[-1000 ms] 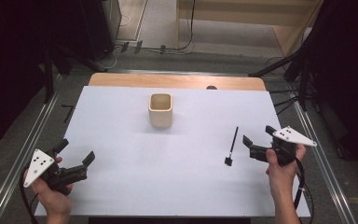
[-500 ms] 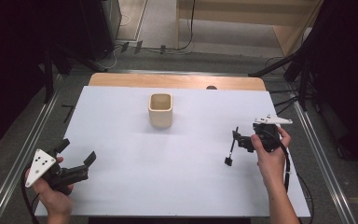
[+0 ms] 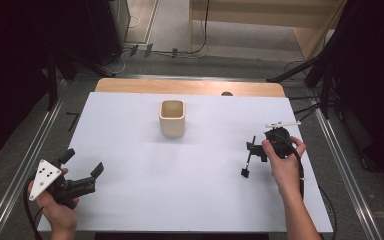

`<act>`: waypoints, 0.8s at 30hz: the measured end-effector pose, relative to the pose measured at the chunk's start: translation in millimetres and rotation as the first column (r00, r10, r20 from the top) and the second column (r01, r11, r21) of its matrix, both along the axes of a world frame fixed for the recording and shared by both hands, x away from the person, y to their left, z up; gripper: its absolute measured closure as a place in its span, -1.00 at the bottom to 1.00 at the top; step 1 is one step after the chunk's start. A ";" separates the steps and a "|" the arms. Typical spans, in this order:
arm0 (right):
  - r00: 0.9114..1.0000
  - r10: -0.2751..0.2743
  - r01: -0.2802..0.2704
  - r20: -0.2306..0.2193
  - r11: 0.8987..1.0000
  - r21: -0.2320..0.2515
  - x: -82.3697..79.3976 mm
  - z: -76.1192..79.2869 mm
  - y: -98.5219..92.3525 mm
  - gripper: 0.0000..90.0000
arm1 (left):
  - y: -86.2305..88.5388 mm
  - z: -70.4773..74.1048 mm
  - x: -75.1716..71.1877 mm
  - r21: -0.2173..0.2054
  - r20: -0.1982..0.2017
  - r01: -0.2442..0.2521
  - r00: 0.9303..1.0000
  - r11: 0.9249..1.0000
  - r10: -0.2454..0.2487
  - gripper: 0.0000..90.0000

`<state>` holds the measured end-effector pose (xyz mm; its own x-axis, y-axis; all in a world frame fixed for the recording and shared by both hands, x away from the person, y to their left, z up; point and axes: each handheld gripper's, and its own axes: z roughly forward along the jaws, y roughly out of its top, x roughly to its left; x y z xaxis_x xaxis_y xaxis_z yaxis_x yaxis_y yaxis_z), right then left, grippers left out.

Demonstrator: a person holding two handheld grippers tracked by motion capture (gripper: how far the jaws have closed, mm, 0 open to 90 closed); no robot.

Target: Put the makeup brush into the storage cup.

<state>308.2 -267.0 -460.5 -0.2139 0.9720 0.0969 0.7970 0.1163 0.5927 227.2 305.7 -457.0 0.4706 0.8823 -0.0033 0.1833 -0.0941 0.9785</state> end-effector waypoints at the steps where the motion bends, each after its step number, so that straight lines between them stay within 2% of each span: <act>1: 1.000 -0.001 0.001 -0.009 1.000 -0.006 1.2 -0.4 0.9 -0.70 | -0.2 0.0 0.0 0.001 0.000 0.000 1.000 1.000 0.000 -1.00; 11: 0.997 0.013 -0.014 -0.072 1.000 -0.023 9.2 -5.2 5.7 -0.70 | 0.3 -0.3 0.2 0.000 -0.001 0.001 1.000 1.000 -0.001 -1.00; 12: 0.996 0.009 -0.012 -0.093 0.999 -0.034 10.8 -6.9 7.3 -0.70 | 0.3 -0.4 0.2 0.000 -0.001 0.001 1.000 1.000 -0.001 -1.00; 13: 0.996 0.009 -0.012 -0.093 0.999 -0.034 10.8 -6.9 7.3 -0.70 | 0.4 -0.4 0.2 -0.001 0.000 0.001 1.000 1.000 -0.001 -1.00; 14: 0.992 0.015 -0.020 -0.121 0.999 -0.040 13.1 -9.9 8.8 -0.70 | 0.5 -0.4 0.2 0.000 0.000 0.001 1.000 1.000 -0.001 -1.00; 18: 0.989 0.010 -0.020 -0.145 0.997 -0.068 15.1 -13.8 12.1 -0.70 | 0.4 -0.5 0.2 -0.001 0.000 0.001 1.000 1.000 -0.001 -1.00; 24: 0.983 0.010 -0.023 -0.181 0.997 -0.070 17.5 -17.9 14.7 -0.70 | 0.0 -1.0 0.3 -0.002 -0.002 0.000 1.000 1.000 0.000 -1.00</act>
<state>325.7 -252.4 -478.4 -0.2154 0.9743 0.0660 0.8876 0.1672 0.4292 227.5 305.7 -457.9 0.4710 0.8821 -0.0059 0.1850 -0.0922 0.9784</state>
